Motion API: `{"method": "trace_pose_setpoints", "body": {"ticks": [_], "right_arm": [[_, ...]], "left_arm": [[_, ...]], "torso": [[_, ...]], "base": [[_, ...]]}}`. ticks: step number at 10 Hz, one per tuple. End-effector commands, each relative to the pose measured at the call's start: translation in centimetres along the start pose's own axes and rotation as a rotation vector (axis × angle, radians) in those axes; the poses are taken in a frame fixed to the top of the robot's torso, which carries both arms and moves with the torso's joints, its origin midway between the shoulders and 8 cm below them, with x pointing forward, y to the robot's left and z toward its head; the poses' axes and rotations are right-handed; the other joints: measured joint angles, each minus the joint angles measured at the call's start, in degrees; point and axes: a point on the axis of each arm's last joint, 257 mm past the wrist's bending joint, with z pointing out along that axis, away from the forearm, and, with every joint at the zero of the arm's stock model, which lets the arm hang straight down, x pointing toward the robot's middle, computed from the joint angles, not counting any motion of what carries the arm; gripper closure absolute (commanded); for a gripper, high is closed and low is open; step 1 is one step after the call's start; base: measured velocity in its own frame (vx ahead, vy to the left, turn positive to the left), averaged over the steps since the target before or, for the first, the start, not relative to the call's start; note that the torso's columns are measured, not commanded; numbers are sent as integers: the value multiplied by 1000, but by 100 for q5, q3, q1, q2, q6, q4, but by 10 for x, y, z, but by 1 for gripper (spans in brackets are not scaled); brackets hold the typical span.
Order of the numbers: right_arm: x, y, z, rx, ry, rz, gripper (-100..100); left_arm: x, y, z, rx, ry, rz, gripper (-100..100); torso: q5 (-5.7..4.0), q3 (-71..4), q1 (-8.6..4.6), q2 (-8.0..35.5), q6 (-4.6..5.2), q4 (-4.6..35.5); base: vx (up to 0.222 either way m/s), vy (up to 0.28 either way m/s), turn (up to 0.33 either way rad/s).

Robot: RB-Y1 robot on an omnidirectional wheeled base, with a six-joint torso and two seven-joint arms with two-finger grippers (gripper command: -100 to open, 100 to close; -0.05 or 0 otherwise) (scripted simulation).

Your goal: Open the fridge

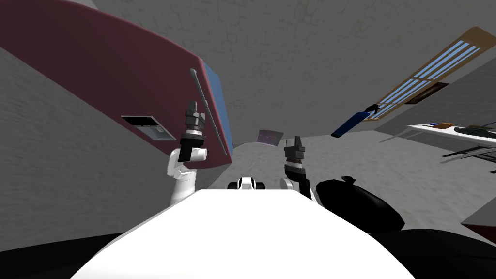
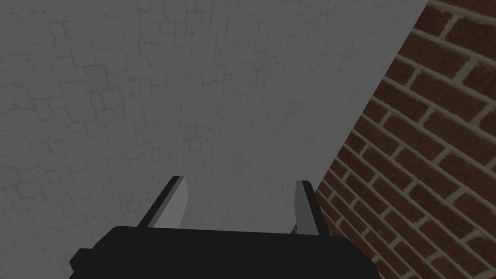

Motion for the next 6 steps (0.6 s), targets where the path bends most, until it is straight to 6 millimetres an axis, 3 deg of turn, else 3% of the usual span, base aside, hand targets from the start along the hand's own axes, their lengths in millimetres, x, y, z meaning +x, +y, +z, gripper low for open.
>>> {"method": "trace_pose_setpoints", "body": {"ticks": [1,2,4,5,6], "right_arm": [[0,0,0,0,0,0,0],[0,0,0,0,0,0,0],[0,0,0,0,0,0,0],[0,0,0,0,0,0,0],[0,0,0,0,0,0,0]], "left_arm": [[-5,-10,20,13,-17,3,-100],[-16,-4,28,-12,-41,37,-100],[-15,-16,39,10,-47,26,-100],[-28,-11,48,-17,-78,58,-100],[-28,-19,56,-6,-83,49,-100]], "torso": [[0,0,4,1,-2,1],[2,5,9,8,-3,2],[1,3,5,5,-3,2],[2,5,7,9,-3,3],[0,2,2,4,2,1]], "base": [[17,-10,0],[26,-15,-161],[20,-10,-41],[22,-17,-155],[26,-12,-95]]}}
